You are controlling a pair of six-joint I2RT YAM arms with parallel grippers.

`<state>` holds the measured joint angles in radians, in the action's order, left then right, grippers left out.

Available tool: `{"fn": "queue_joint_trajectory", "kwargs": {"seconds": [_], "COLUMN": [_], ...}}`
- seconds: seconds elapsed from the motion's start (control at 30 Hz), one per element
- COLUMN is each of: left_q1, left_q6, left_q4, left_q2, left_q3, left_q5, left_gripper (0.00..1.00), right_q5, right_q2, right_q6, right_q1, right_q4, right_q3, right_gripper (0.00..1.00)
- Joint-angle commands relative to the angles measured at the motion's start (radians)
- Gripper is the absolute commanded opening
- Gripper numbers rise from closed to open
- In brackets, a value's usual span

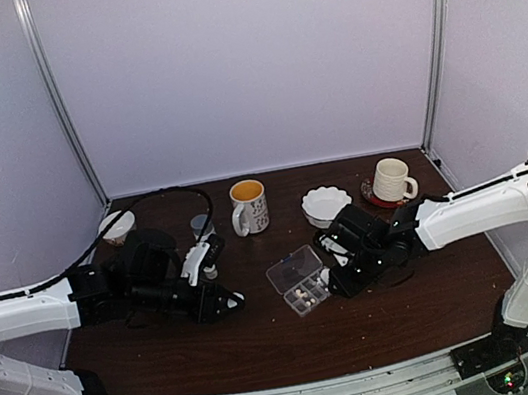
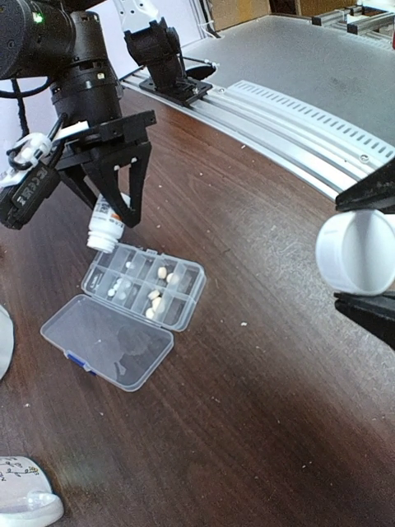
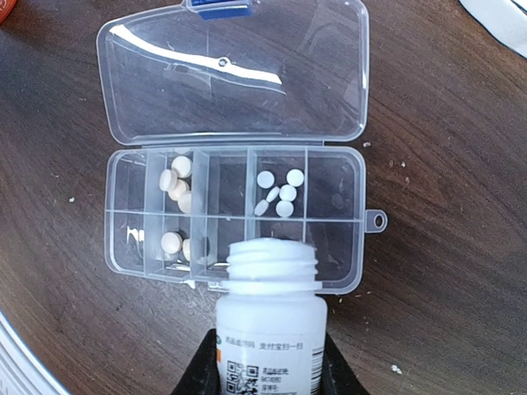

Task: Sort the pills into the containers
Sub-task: Pour the pill into the compartment of the pill container.

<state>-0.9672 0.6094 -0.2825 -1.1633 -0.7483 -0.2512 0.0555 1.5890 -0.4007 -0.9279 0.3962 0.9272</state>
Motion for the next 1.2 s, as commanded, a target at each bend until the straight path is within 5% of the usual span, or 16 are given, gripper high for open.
{"fn": "queue_joint_trajectory", "kwargs": {"seconds": [0.0,1.17], "left_q1": [0.007,0.006], "left_q6": [-0.016,-0.016], "left_q4": [0.04,0.02], "left_q2": [-0.001,0.002], "left_q3": [-0.027,-0.033], "left_q5": [-0.012,-0.015], "left_gripper": [0.0,0.0], "right_q5": [-0.014,-0.002], "right_q2": [-0.034,-0.04], "right_q6": [-0.009,-0.023], "right_q1": [-0.006,-0.024], "right_q4": [-0.013,-0.007], "right_q3": [-0.007,-0.003], "right_gripper": [0.0,0.0]}}
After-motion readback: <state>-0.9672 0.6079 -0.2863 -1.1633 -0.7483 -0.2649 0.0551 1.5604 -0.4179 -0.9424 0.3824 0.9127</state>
